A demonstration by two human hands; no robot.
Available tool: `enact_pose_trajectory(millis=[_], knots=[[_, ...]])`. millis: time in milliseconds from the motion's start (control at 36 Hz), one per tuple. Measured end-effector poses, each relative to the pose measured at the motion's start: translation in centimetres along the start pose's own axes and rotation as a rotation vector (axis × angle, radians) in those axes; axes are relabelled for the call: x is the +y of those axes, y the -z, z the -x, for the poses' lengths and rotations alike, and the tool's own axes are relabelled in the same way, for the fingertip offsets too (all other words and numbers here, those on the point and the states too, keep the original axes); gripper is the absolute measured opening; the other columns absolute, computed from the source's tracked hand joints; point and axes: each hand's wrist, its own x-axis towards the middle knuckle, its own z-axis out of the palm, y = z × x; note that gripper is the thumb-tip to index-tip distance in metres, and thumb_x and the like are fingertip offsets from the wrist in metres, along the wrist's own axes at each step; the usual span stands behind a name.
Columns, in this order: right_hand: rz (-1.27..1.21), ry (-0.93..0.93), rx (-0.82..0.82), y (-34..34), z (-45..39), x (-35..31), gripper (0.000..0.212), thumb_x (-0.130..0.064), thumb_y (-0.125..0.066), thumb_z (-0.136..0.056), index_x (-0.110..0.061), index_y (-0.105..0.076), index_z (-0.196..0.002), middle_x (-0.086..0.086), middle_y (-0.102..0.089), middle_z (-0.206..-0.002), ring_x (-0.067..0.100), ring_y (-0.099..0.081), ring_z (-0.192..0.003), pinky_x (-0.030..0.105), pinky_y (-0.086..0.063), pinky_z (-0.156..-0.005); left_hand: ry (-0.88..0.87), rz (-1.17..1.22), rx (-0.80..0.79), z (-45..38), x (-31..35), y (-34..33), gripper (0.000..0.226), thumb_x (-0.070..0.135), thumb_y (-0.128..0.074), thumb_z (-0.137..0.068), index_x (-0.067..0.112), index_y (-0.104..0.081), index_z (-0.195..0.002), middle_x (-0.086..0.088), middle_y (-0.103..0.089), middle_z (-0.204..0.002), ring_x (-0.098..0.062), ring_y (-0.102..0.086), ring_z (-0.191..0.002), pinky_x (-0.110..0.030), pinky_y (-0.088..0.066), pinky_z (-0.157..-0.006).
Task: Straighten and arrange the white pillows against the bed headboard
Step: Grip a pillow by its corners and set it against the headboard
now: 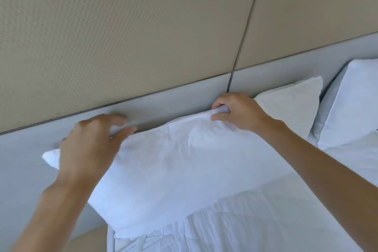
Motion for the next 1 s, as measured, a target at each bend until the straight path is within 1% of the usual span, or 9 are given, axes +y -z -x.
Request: enact_pose_trajectory(millis=[83,167,333,444,528,639,750,861,1000], knots=[[0.034,0.012,-0.024,0.8,-0.3,1.8,0.017,-0.042,-0.074,-0.080,-0.030,-0.066,-0.089,-0.015,-0.064,-0.092,0.009,-0.055,-0.087,0.030,-0.043,-0.069,-0.111,0.088,-0.096,-0.8,6.2,-2.6,0.033,0.056,-0.068,-0.079,0.038,-0.066,-0.106,0.012,-0.069,-0.094,-0.025,-0.064,-0.096,-0.036,-0.046,-0.077],[0.086,0.007,-0.060,1.3,-0.4,2.9,0.011,-0.038,-0.071,-0.084,-0.030,-0.066,-0.088,-0.012,-0.063,-0.093,0.011,-0.057,-0.090,0.032,-0.048,-0.074,-0.165,-0.035,-0.190,-2.1,9.3,-5.7,0.036,0.058,-0.064,-0.081,0.038,-0.061,-0.111,0.017,-0.068,-0.105,-0.020,-0.062,-0.103,-0.034,-0.041,-0.077],[0.154,0.047,0.039,1.9,-0.3,3.3,0.014,-0.033,-0.066,-0.090,-0.031,-0.056,-0.080,-0.010,-0.059,-0.093,0.015,-0.057,-0.092,0.030,-0.041,-0.070,-0.129,-0.027,-0.121,-3.3,10.7,-7.7,0.017,0.039,-0.072,-0.081,0.023,-0.066,-0.077,-0.001,-0.061,-0.076,-0.028,-0.057,-0.078,-0.031,-0.037,-0.066],[0.147,0.116,0.097,2.1,0.2,3.3,0.008,-0.035,-0.066,-0.090,-0.028,-0.063,-0.088,-0.011,-0.058,-0.093,0.013,-0.056,-0.089,0.030,-0.041,-0.068,-0.099,0.030,-0.047,-3.0,10.4,-7.7,0.013,0.032,-0.075,-0.080,0.021,-0.072,-0.073,0.000,-0.062,-0.065,-0.028,-0.058,-0.070,-0.031,-0.042,-0.063],[0.066,0.096,0.000,3.4,0.3,5.1,0.010,-0.036,-0.068,-0.087,-0.027,-0.065,-0.091,-0.013,-0.058,-0.096,0.008,-0.053,-0.088,0.029,-0.042,-0.069,-0.104,0.021,-0.076,-3.0,11.0,-8.4,0.018,0.031,-0.072,-0.083,0.019,-0.069,-0.071,0.002,-0.060,-0.061,-0.026,-0.057,-0.067,-0.031,-0.045,-0.061],[0.162,0.016,-0.118,5.7,0.2,9.4,0.022,-0.033,-0.070,-0.085,-0.031,-0.063,-0.106,-0.018,-0.057,-0.104,0.008,-0.050,-0.094,0.030,-0.042,-0.073,-0.192,0.095,-0.167,-3.3,13.6,-9.2,0.016,0.041,-0.070,-0.083,0.025,-0.070,-0.084,0.007,-0.065,-0.070,-0.021,-0.061,-0.074,-0.033,-0.051,-0.065],[0.245,-0.071,-0.077,6.9,0.2,12.6,0.005,-0.029,-0.066,-0.088,-0.030,-0.064,-0.092,-0.015,-0.058,-0.096,0.012,-0.053,-0.093,0.028,-0.036,-0.069,-0.281,0.038,-0.206,-3.9,17.5,-10.8,0.021,0.044,-0.068,-0.084,0.024,-0.065,-0.084,0.005,-0.064,-0.079,-0.023,-0.060,-0.080,-0.033,-0.046,-0.066],[0.261,-0.079,0.005,7.4,-0.2,13.4,0.015,-0.031,-0.066,-0.090,-0.033,-0.056,-0.079,-0.014,-0.059,-0.089,0.015,-0.056,-0.091,0.029,-0.039,-0.068,-0.283,0.064,-0.186,-4.6,18.8,-12.3,0.021,0.028,-0.068,-0.086,0.012,-0.063,-0.073,-0.005,-0.061,-0.068,-0.031,-0.058,-0.071,-0.036,-0.050,-0.063],[0.254,-0.017,0.095,7.3,-0.3,13.8,0.016,-0.023,-0.062,-0.093,-0.030,-0.056,-0.079,-0.013,-0.059,-0.093,0.012,-0.053,-0.086,0.030,-0.040,-0.066,-0.272,0.118,-0.046,-4.7,17.7,-12.5,0.021,0.022,-0.072,-0.083,0.013,-0.064,-0.066,-0.001,-0.062,-0.060,-0.029,-0.058,-0.065,-0.038,-0.052,-0.061]])
